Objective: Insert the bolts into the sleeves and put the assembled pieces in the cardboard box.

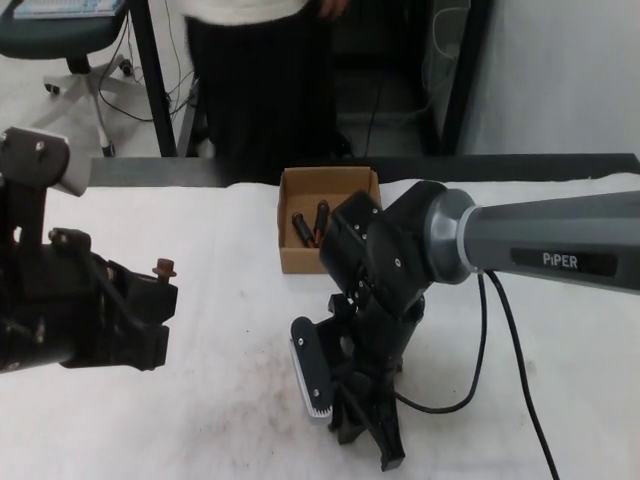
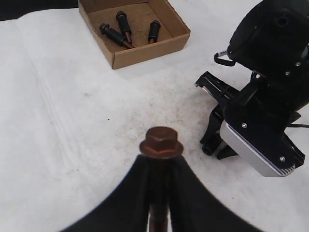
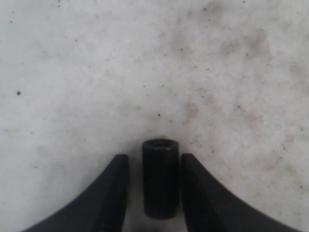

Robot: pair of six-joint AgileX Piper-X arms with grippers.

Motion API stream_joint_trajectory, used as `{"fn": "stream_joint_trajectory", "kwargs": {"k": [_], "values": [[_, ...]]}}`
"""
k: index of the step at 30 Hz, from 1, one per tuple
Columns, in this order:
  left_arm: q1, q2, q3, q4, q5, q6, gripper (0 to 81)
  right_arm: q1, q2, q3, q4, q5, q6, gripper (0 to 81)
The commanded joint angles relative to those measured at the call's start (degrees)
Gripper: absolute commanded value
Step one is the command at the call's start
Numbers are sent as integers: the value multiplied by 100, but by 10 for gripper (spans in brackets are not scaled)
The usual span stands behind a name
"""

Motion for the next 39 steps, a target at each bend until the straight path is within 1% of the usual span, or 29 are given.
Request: {"fn": "stream_joint_trajectory", "kwargs": {"k": [1,8,15,17,20,23,27,32,37,39], "values": [[17,-51,0,-85,25,14,3,73,3,-32,-44,-94,-12,342],[17,-51,0,-66,25,15,3,87,3,-32,-27,-54,-12,342],[17,-51,0,-66,25,15,3,87,3,-32,28,218,-12,340],[17,-51,0,-69,25,-1,3,87,3,-32,28,296,-12,309],[17,-51,0,-69,25,-28,3,87,3,-32,28,295,-1,237],[17,-51,0,-69,25,-49,3,87,3,-32,28,295,20,217],[17,-51,0,-69,25,-49,3,87,3,-32,8,448,18,217],[17,-51,0,-69,25,-49,3,74,3,-32,9,448,204,224],[17,-51,0,-69,25,-49,3,74,3,-32,9,448,301,323],[17,-51,0,-69,25,-49,3,74,3,-32,9,461,301,333]]}}
